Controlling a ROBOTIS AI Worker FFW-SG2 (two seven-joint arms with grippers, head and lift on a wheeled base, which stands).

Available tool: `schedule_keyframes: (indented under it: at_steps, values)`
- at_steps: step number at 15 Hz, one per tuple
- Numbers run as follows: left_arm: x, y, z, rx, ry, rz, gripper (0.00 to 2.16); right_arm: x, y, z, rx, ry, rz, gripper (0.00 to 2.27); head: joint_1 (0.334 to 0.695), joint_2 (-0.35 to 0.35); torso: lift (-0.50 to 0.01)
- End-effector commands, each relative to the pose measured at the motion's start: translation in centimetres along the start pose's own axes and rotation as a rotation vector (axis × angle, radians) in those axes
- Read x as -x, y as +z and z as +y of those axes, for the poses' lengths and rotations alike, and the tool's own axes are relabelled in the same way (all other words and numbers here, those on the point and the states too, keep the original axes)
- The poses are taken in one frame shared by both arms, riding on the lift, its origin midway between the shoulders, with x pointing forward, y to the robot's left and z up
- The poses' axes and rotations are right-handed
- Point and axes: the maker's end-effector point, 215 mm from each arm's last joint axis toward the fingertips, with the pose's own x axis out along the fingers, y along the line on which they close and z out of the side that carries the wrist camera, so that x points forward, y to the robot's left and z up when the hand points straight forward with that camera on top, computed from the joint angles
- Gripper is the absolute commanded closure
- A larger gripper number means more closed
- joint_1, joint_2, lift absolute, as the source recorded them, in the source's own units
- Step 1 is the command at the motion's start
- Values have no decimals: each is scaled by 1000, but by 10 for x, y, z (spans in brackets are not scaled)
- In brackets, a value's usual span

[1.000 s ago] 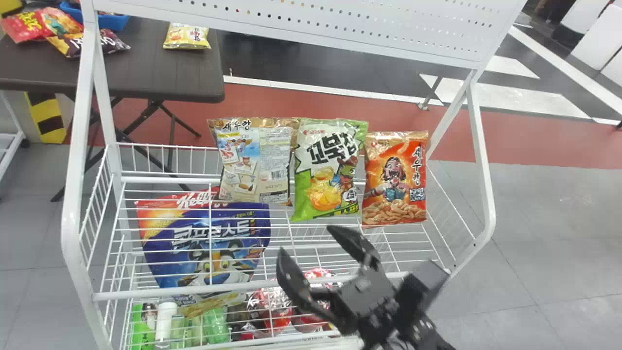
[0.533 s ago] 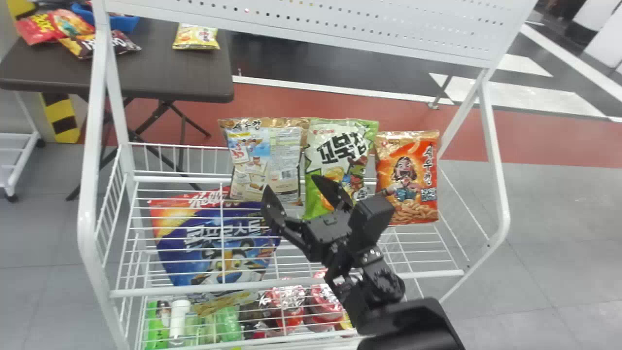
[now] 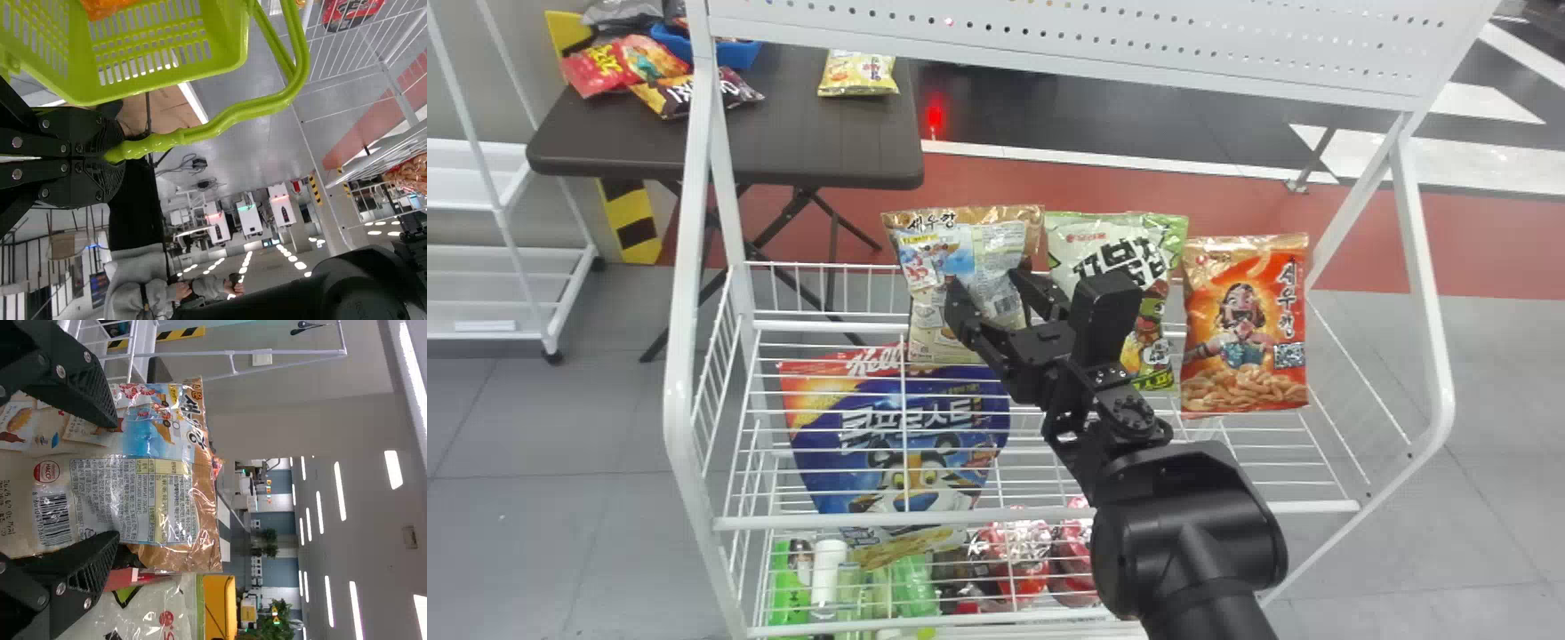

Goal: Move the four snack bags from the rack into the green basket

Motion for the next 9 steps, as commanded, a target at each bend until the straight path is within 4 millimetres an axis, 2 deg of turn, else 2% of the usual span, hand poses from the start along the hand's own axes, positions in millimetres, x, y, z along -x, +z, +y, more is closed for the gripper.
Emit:
schedule_keyframes:
  at_steps: [1,3,6,9]
  values:
    - [2,2,0,2,-2,-5,2115,-7,-17,19,9,33,72,1649,695,-190,0]
    - [2,3,0,0,-2,-5,2115,-5,-16,25,9,41,80,1949,695,-169,0]
    - [3,4,1,1,0,-10,2115,10,-10,34,2,46,64,2040,695,-147,0]
    - [2,6,0,-4,0,-10,2115,41,12,41,-12,51,25,2037,695,-146,0]
